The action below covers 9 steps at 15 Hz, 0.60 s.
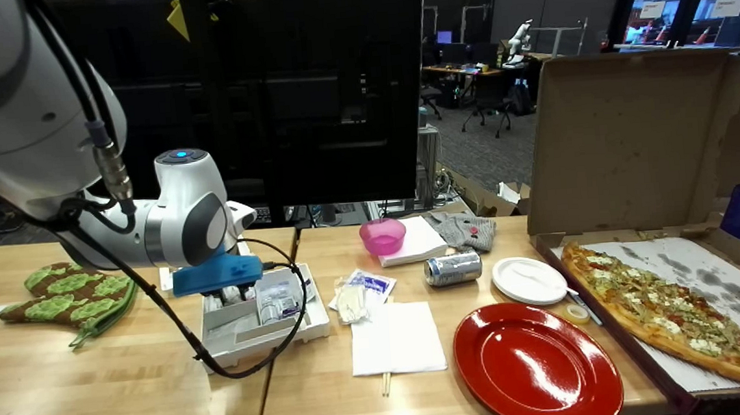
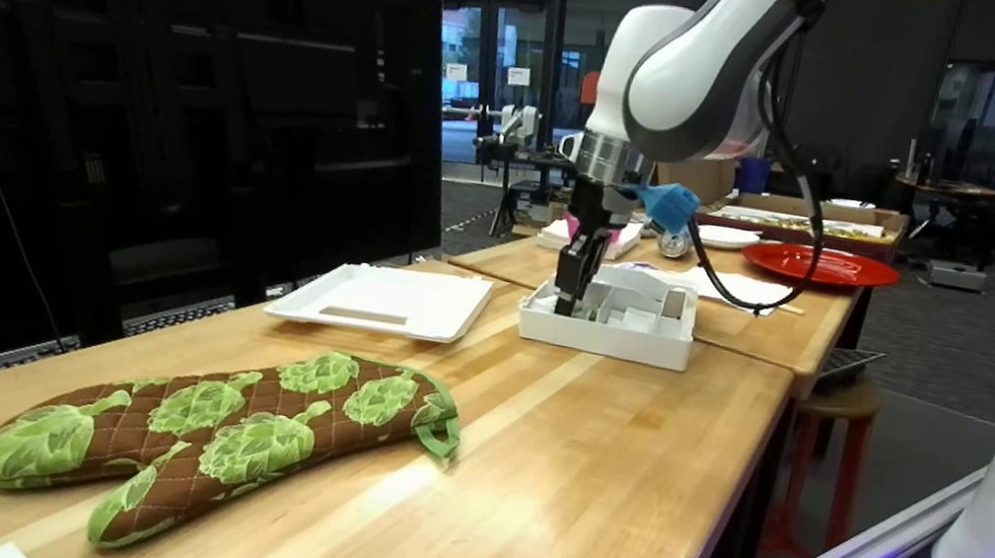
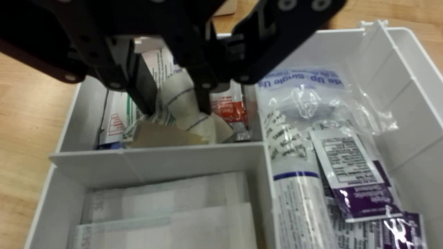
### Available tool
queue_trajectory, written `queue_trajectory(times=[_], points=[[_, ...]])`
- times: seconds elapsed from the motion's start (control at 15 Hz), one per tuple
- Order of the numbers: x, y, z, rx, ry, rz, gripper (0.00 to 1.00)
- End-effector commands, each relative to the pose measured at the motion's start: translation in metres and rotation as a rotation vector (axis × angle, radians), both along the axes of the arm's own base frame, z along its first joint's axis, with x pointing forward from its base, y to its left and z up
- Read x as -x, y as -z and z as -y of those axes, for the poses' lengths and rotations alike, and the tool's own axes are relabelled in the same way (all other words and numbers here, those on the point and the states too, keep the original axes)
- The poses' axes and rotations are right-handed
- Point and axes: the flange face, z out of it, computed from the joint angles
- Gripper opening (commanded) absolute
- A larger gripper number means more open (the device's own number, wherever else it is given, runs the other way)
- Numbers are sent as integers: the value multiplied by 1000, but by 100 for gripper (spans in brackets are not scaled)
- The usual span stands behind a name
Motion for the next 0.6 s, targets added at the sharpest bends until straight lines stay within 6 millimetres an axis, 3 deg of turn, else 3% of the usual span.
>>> queue_trajectory(times=[0.0, 0.13, 0.53], points=[[0, -5, -3, 10, 1, -2, 5], [0, -7, -5, 9, -2, 2, 0], [6, -13, -9, 6, -10, 12, 1]])
